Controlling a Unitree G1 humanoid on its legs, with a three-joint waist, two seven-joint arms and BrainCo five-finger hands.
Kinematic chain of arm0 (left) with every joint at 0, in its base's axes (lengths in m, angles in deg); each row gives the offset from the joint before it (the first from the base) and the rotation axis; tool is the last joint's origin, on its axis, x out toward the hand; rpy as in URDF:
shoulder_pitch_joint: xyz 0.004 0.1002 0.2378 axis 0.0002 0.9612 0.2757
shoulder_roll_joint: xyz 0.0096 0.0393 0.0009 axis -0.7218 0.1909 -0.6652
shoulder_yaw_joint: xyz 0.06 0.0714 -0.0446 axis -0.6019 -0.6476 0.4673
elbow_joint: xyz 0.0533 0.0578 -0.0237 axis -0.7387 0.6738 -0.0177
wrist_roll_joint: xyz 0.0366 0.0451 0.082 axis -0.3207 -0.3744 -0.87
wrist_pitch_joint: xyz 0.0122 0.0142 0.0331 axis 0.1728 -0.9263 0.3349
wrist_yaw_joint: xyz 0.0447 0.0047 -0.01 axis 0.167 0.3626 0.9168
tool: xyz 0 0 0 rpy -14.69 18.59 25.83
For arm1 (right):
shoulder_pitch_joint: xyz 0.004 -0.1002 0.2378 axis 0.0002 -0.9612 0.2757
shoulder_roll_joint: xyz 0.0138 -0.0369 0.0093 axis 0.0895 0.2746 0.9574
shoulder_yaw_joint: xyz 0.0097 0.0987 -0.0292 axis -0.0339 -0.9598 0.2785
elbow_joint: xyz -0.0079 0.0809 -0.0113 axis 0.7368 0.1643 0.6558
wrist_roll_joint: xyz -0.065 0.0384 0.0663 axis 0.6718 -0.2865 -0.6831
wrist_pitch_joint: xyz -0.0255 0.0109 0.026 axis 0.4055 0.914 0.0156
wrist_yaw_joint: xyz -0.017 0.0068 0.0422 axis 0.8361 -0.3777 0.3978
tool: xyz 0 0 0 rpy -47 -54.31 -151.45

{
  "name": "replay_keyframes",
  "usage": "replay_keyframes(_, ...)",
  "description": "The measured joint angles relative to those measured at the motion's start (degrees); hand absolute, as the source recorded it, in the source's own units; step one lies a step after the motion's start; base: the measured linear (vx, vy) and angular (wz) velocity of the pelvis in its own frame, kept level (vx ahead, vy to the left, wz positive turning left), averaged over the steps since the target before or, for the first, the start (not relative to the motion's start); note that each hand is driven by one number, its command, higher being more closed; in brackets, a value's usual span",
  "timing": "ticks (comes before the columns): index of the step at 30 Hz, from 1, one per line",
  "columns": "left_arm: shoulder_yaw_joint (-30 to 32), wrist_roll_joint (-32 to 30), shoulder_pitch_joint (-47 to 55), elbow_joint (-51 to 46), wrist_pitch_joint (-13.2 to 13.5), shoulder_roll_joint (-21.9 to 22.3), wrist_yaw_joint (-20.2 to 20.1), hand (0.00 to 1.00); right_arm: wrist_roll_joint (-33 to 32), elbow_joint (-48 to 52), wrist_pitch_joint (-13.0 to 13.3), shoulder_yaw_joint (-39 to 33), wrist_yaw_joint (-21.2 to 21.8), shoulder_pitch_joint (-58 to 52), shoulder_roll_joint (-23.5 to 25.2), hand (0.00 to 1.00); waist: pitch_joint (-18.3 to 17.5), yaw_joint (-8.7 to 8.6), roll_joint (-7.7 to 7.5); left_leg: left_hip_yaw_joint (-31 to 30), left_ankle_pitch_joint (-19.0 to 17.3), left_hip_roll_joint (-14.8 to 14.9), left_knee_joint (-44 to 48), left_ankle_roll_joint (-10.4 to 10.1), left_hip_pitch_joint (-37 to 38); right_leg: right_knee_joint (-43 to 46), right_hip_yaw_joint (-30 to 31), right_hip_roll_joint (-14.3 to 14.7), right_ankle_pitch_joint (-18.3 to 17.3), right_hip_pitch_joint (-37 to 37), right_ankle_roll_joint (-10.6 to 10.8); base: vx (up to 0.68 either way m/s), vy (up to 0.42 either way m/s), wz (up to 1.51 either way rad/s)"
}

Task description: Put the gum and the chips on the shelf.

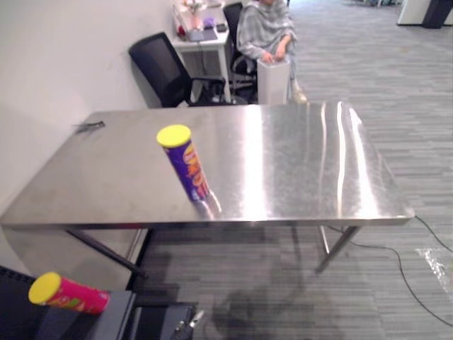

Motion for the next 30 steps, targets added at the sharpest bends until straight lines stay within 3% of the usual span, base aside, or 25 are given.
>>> replay_keyframes(6,0.47,-0.01,0.42,-0.06,-0.02,-0.53,0.18,0.0,-7.38,4.46,0.6,-14.03,-3.46,2.58,-4.15,0.0,-0.93,-0.06,-0.96,0.1,-0.43,-0.73,0.0,0.05,-0.13,-0.38,0.26,-0.61,0.12,0.0,-0.21,-0.01,0.008,-0.01)
replay_keyframes(9,0.56,-0.02,0.78,-0.05,-0.04,-0.62,0.53,0.0,-10.94,10.46,2.54,-18.83,-6.94,4.66,-7.43,0.0,-1.61,-0.16,-1.03,0.21,-0.94,-0.94,0.06,-0.06,-0.19,-0.45,0.41,-0.76,0.05,-0.12,-0.35,0.08,0.013,-0.03)
replay_keyframes(14,1.18,-0.12,1.34,-0.06,-0.05,-0.45,1.29,0.0,-10.26,29.34,5.65,-21.39,-13.4,9.22,-10.15,0.0,-2.46,-0.23,-0.59,0.23,-1.39,-0.73,0.38,0.02,-0.18,-0.37,0.43,-0.43,0.16,-0.13,-0.22,0.1,-0.017,-0.01)
replay_keyframes(18,2.2,-1.99,1.66,-0.62,-0.07,-0.18,1.64,0.0,-3.45,46.02,8.03,-15.25,-17.86,12.32,-11.71,0.0,-2.75,-0.19,-0.38,-0.21,-1.68,-0.5,0.39,-0.13,-0.09,-0.28,0.41,-0.22,0.23,-0.06,-0.34,0.09,-0.022,-0.03)
replay_keyframes(21,1.53,-2.26,1.64,-1.03,-0.07,-0.18,1.62,0.0,1.6,50.82,9.11,-9.93,-18.6,14.85,-12.28,0.0,-3.08,-0.2,-0.34,-0.4,-1.78,-0.51,0.4,-0.22,-0.03,-0.17,0.39,-0.22,0.29,-0.05,-0.42,0.05,-0.017,0.0)
replay_keyframes(24,-0.5,-2.47,1.58,-1.51,-0.08,-0.64,1.38,0.0,4.47,55.66,9.18,-1.89,-17.04,15.3,-12.38,0.0,-3.17,-0.16,-0.49,-1.47,-2.0,-0.49,0.4,-0.23,-0.1,0.45,0.05,-0.22,0.3,-0.21,-0.42,0.01,-0.017,0.06)
replay_keyframes(28,-2.13,-3.98,1.77,-2.79,-0.07,-1.1,0.58,0.0,5.94,63.87,9.34,9.69,-9.08,15.34,-12.5,0.0,-3.32,0.04,-1.07,-1.65,-2.41,-0.7,0.41,-0.13,-0.09,0.74,-0.08,-0.4,0.35,-0.48,-0.32,-0.01,-0.003,0.0)
replay_keyframes(30,-2.25,-3.98,1.79,-2.86,-0.06,-1.34,-0.03,0.0,5.89,64.43,9.42,12.06,-6.75,15.38,-12.55,0.0,-3.46,0.2,-1.57,-1.75,-2.41,-0.7,0.41,-0.13,-0.1,0.75,-0.16,-0.4,0.36,-0.55,-0.3,0.0,0.0,0.0)
